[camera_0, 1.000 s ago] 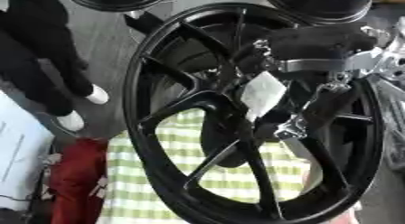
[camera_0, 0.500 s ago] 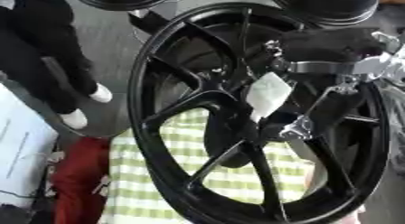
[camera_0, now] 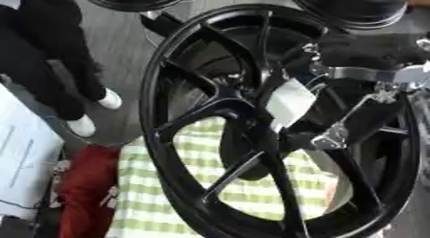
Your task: Pull the pin out of the wheel hub.
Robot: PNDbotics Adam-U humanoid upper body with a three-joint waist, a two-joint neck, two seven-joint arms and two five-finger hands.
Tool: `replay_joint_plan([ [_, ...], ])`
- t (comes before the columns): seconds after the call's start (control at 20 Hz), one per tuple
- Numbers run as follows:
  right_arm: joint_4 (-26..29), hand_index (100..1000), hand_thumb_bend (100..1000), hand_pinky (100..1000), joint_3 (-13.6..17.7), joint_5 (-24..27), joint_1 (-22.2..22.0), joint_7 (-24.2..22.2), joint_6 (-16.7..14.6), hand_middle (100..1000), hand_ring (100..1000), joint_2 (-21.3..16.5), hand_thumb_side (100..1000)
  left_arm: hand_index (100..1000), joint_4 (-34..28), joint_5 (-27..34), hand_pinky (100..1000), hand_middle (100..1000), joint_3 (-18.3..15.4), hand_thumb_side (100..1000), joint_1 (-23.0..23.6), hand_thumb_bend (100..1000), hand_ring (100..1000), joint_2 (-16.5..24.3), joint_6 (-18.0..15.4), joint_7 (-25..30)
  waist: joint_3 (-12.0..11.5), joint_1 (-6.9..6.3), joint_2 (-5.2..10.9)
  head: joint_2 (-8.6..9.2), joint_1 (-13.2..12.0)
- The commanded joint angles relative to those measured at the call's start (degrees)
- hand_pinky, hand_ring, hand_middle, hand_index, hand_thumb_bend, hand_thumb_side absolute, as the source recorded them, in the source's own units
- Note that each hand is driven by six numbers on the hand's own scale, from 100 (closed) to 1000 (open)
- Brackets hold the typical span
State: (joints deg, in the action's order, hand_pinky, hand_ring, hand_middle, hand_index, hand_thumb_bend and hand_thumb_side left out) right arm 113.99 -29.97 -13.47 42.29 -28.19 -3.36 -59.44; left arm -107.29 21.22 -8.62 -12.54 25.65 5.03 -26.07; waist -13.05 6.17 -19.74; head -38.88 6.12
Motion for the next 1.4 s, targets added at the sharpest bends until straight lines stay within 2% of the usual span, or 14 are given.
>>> replay_joint_plan([
  [0.05,0.6,821,395,906,1.5,-0.7,0.1,0.8,0.0,689,819,-2.3,293,718,-0.5,0.1,537,769,-0.2,825,-0.5,159,770,0.8,0.0,0.2,0.0,-0.38,0.80,0.91,-0.2],
  [0.4,0.6,807,329,903,2.0,-0.3,0.1,1.5,0.1,668,810,-2.6,281,718,-0.5,0.1,538,770,-0.2,825,-0.5,158,771,0.9,0.0,0.2,0.1,-0.48,0.73,1.31,0.0],
  [0.75,0.6,784,238,901,1.7,1.2,1.3,1.5,0.2,637,803,-2.0,233,718,-0.4,0.1,538,771,-0.2,825,-0.6,157,771,0.9,0.1,0.3,0.0,-0.46,0.57,2.64,0.5],
  [0.95,0.6,773,237,898,1.5,1.4,1.5,1.1,0.0,623,797,-1.9,226,718,-0.4,0.2,538,771,-0.1,826,-0.5,158,771,0.8,0.1,0.4,0.0,-0.40,0.50,3.05,0.4],
  [1.0,0.6,765,270,897,1.5,1.4,1.5,1.0,-0.1,614,793,-1.9,220,718,-0.4,0.2,538,771,-0.1,827,-0.5,158,772,0.8,0.1,0.4,0.0,-0.38,0.49,3.12,0.4],
  [1.05,0.6,765,244,897,1.5,1.4,1.5,0.8,-0.3,616,793,-1.9,233,718,-0.4,0.2,538,771,-0.1,827,-0.5,158,772,0.7,0.1,0.4,0.0,-0.35,0.49,3.15,0.3],
  [1.4,0.6,753,258,893,1.3,1.2,1.9,-2.3,-2.1,603,752,-1.8,242,717,-0.3,0.2,539,772,-0.2,827,-0.5,157,772,0.8,0.2,0.4,-0.2,-0.24,0.34,3.51,0.1],
])
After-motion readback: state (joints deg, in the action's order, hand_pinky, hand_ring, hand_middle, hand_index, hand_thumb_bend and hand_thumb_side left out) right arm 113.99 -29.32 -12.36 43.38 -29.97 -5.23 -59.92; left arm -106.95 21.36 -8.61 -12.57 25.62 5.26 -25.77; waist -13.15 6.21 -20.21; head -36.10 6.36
